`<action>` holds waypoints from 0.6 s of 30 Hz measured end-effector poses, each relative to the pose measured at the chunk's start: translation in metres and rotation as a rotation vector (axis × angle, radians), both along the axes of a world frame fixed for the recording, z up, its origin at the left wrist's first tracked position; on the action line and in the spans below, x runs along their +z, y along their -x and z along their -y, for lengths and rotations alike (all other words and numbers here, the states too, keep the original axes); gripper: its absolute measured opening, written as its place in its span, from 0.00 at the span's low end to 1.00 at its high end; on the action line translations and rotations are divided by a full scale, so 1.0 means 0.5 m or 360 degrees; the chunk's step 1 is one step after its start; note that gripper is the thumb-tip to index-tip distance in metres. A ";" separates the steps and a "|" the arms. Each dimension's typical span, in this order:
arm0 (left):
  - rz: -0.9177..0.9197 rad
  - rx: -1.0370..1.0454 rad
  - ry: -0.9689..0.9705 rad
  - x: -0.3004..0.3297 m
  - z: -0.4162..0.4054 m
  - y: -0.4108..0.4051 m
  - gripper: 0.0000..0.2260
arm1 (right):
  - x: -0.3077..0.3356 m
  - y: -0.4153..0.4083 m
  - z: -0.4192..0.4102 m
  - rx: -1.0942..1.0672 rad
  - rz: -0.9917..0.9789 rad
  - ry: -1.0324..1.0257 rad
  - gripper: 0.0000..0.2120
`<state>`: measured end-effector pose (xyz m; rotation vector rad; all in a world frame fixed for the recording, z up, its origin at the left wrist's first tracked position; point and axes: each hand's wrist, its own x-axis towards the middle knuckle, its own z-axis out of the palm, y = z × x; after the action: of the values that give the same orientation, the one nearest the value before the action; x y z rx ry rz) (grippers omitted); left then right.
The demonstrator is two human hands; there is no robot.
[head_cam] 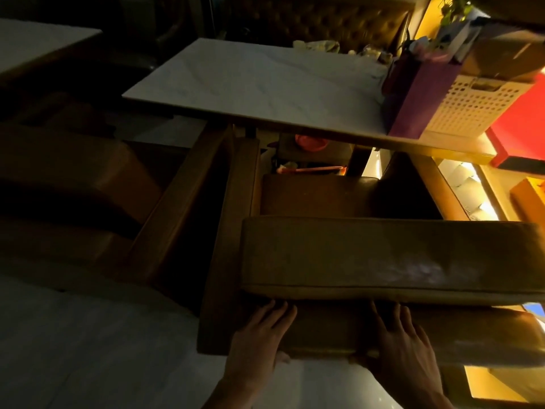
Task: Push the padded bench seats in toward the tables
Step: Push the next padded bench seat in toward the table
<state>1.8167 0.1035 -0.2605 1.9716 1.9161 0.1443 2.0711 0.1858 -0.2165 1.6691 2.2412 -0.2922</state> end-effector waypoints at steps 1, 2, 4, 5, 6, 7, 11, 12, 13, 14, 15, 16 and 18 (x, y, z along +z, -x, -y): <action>-0.0002 0.0000 -0.0008 0.002 -0.009 0.004 0.40 | -0.001 0.005 -0.004 -0.0015 -0.0009 -0.0002 0.58; -0.0005 0.0006 -0.0021 0.006 -0.019 0.008 0.39 | -0.003 0.011 -0.008 -0.0035 -0.0028 -0.0003 0.57; -0.0025 0.0024 -0.0049 0.015 -0.044 0.020 0.38 | -0.009 0.029 -0.023 -0.0070 -0.0078 -0.0014 0.55; -0.0026 0.0035 -0.0050 0.019 -0.054 0.028 0.38 | -0.012 0.039 -0.030 -0.0079 -0.0093 -0.0014 0.54; -0.0019 0.0044 -0.0041 0.020 -0.062 0.038 0.38 | -0.015 0.049 -0.035 -0.0084 -0.0098 -0.0013 0.54; -0.0012 0.0045 -0.0022 0.019 -0.067 0.048 0.38 | -0.019 0.058 -0.039 -0.0084 -0.0093 -0.0013 0.54; 0.0009 0.0030 0.0035 0.020 -0.066 0.088 0.38 | -0.028 0.089 -0.037 -0.0079 -0.0030 -0.0010 0.54; 0.0019 0.0026 0.0041 0.022 -0.066 0.095 0.38 | -0.027 0.095 -0.036 -0.0084 -0.0016 0.0004 0.54; 0.0026 0.0024 0.0039 0.023 -0.067 0.100 0.38 | -0.027 0.100 -0.036 -0.0087 -0.0006 0.0008 0.54; 0.0031 0.0024 0.0027 0.022 -0.069 0.103 0.38 | -0.026 0.103 -0.037 -0.0089 -0.0003 0.0004 0.54; 0.0037 0.0026 0.0010 0.021 -0.070 0.105 0.39 | -0.027 0.106 -0.036 -0.0089 -0.0008 -0.0005 0.54; 0.0043 0.0024 -0.0010 0.019 -0.070 0.107 0.39 | -0.029 0.108 -0.035 -0.0089 -0.0021 -0.0018 0.54; 0.0043 0.0012 -0.0057 0.016 -0.067 0.108 0.39 | -0.035 0.105 -0.028 -0.0101 -0.0055 -0.0049 0.54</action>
<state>1.7625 0.1369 -0.2527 1.9753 1.9167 0.2075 2.0186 0.1998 -0.2338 1.7663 2.2312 -0.3060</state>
